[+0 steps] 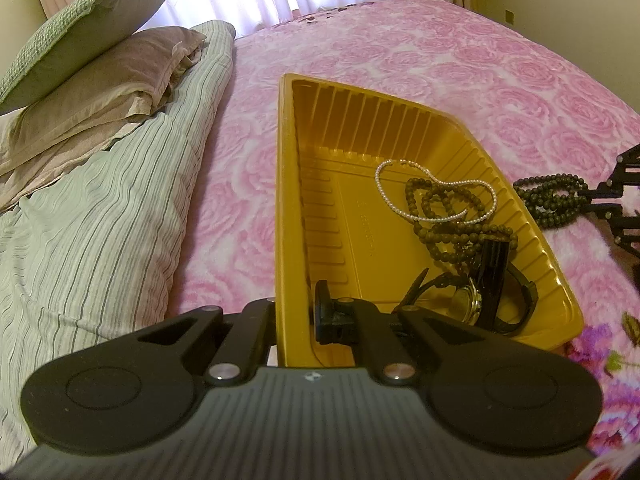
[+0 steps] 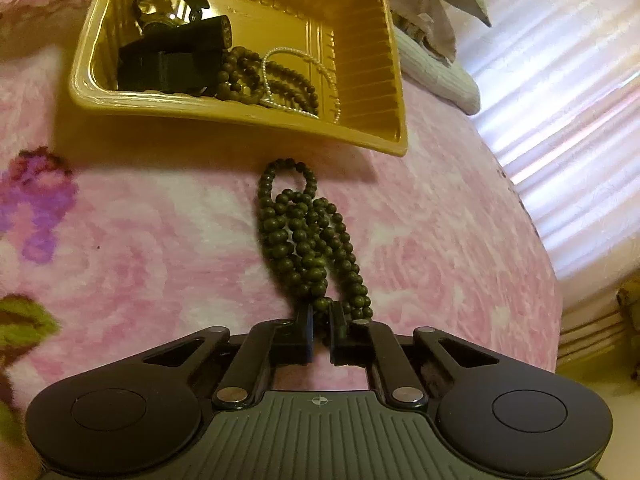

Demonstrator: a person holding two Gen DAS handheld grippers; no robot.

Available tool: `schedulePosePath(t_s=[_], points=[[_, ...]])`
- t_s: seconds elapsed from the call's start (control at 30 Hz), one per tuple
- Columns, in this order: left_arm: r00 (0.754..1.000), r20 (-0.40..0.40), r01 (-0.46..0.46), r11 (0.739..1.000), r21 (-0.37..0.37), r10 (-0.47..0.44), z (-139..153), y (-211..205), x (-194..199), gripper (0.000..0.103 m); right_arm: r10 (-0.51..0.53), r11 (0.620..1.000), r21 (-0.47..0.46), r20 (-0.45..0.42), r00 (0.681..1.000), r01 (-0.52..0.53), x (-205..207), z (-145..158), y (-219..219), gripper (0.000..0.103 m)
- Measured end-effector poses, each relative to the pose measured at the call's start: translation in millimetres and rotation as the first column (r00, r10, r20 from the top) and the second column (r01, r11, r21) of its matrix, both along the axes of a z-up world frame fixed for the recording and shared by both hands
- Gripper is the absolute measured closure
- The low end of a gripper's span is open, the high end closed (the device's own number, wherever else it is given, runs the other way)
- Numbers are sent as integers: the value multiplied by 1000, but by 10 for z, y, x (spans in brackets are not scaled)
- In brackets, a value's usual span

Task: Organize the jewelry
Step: 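Grasp the end of the dark bead strand with the right gripper, then lift the bead strand high and lower it into the tray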

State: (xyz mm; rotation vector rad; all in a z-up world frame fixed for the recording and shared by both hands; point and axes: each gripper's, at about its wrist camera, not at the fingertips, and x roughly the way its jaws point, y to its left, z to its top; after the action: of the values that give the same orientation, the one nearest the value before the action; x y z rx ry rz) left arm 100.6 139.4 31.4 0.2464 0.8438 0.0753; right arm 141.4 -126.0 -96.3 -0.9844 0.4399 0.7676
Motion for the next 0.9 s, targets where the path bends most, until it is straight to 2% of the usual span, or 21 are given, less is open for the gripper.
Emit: schedulePosePath(t_s=[0.1,0.2,0.37,0.47,0.63,0.9], points=[[1000,0,0,1000,0,0,-1,0,0,100,-46,998,48,2,999,46,-49,89,-42,96],[1000,1,1,1000,-1,-1,2,-1,0,100,-121,983,136,-19,992,123,-58,251,-141,96],[1000,7,3,1000,-1,-3,11,-15,-3,100,-270,923,273,-49,962,273,8,656,-411,96],[1000,10,4,1000,-1,-4,18,-20,0,100,-321,898,297,-64,945,325,68,927,-567,96],[1000,13,7,1000,-2,-7,29,-17,-15,100,-358,897,290,38,933,333,27,1333,-725,96],[1000,13,11,1000,1,-11,36,-18,-23,99,-323,930,251,216,921,268,-25,1985,-807,96]])
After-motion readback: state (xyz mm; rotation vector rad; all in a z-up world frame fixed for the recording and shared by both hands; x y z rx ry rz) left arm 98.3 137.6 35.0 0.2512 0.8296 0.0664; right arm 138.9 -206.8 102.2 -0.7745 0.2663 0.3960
